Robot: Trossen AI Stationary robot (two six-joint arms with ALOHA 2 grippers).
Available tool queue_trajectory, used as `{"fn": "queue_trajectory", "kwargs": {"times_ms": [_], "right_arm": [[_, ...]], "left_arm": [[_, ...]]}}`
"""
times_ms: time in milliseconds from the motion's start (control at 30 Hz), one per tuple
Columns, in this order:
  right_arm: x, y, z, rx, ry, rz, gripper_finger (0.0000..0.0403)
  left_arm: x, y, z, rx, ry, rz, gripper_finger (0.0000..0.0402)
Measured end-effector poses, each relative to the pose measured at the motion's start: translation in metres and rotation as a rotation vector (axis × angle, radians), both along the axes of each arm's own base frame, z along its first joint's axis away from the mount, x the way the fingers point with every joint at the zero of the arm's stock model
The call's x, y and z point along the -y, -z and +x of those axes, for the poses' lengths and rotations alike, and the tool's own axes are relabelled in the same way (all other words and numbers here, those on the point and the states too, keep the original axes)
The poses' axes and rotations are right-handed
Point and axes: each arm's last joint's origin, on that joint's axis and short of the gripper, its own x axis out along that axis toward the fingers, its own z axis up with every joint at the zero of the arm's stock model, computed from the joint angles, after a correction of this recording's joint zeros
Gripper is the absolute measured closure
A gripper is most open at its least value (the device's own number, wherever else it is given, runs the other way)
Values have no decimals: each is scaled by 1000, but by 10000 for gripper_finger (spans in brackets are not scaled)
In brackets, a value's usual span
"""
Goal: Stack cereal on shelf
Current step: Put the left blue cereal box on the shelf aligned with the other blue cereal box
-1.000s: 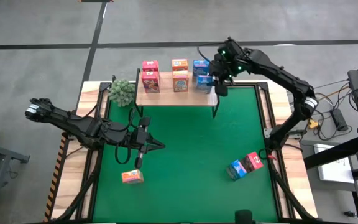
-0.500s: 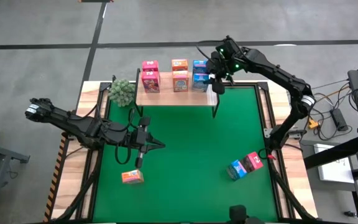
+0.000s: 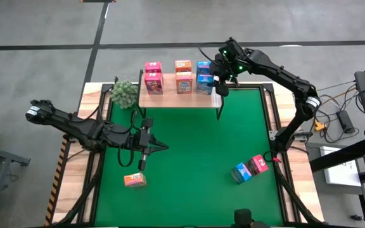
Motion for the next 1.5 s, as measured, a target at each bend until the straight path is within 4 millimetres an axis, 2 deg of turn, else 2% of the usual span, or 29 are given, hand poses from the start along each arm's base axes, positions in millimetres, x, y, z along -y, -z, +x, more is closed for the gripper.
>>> {"fn": "queue_trajectory", "kwargs": {"times_ms": [767, 1233, 1500], "right_arm": [[0, -2, 1, 16, 12, -1, 217], [0, -4, 0, 28, 37, 18, 149], [-5, -28, -2, 69, 65, 27, 146]], "left_arm": [[0, 0, 0, -1, 5, -2, 402], [0, 0, 0, -1, 4, -2, 402], [0, 0, 0, -1, 4, -2, 402]]}}
